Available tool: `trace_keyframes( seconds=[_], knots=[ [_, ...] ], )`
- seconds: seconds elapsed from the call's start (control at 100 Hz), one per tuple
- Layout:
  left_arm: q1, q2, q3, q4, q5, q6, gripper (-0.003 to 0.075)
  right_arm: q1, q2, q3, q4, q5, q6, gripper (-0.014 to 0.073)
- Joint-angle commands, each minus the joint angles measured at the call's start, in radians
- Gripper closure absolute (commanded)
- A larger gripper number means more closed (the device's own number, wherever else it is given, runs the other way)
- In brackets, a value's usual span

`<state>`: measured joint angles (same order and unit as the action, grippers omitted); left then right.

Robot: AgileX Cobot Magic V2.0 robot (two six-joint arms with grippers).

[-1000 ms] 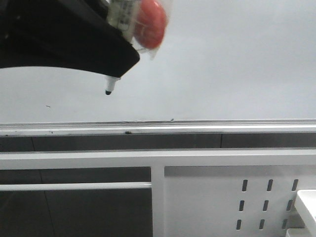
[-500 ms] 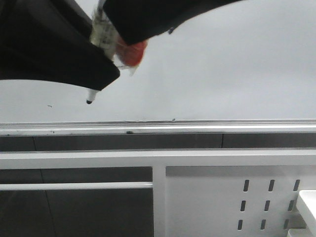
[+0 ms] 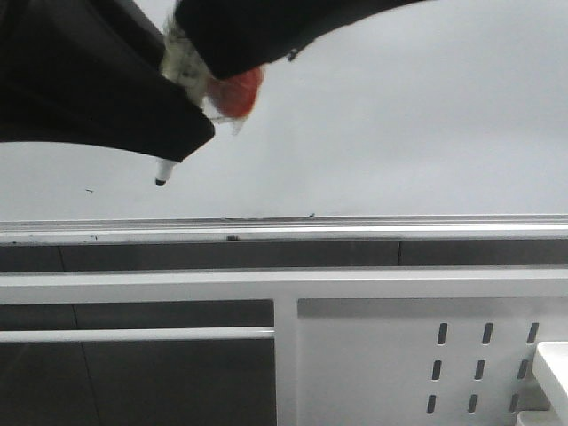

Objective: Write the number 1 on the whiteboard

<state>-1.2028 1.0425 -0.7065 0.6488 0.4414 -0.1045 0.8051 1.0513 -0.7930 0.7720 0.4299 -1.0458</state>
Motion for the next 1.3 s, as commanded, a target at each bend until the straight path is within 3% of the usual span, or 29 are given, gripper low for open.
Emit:
trace_keyframes(
  seconds=[0.0, 0.37, 0.89, 1.01, 1.11, 1.29],
  knots=[
    [-0.009, -0.018, -0.035, 0.017, -0.060, -0.005, 0.0740, 0.000, -0.002, -0.037, 0.039, -0.059, -0.011, 0.0216],
    [-0.026, -0.018, -0.035, 0.017, -0.059, -0.005, 0.0740, 0.023, 0.041, -0.076, 0.073, -0.049, -0.011, 0.0225],
    [-0.026, -0.018, -0.035, 0.017, -0.035, -0.005, 0.0740, 0.023, 0.049, -0.097, 0.075, 0.016, -0.011, 0.0503],
    [-0.026, -0.018, -0.035, 0.015, -0.035, -0.005, 0.0740, 0.023, 0.049, -0.097, 0.082, 0.018, -0.011, 0.0513],
    [-0.026, -0.018, -0.035, 0.015, -0.031, -0.005, 0.0740, 0.023, 0.049, -0.097, 0.082, 0.019, -0.011, 0.0452],
    [-0.026, -0.018, -0.035, 0.015, -0.001, -0.005, 0.0740, 0.023, 0.049, -0.097, 0.087, 0.019, -0.011, 0.0153]
  ],
)
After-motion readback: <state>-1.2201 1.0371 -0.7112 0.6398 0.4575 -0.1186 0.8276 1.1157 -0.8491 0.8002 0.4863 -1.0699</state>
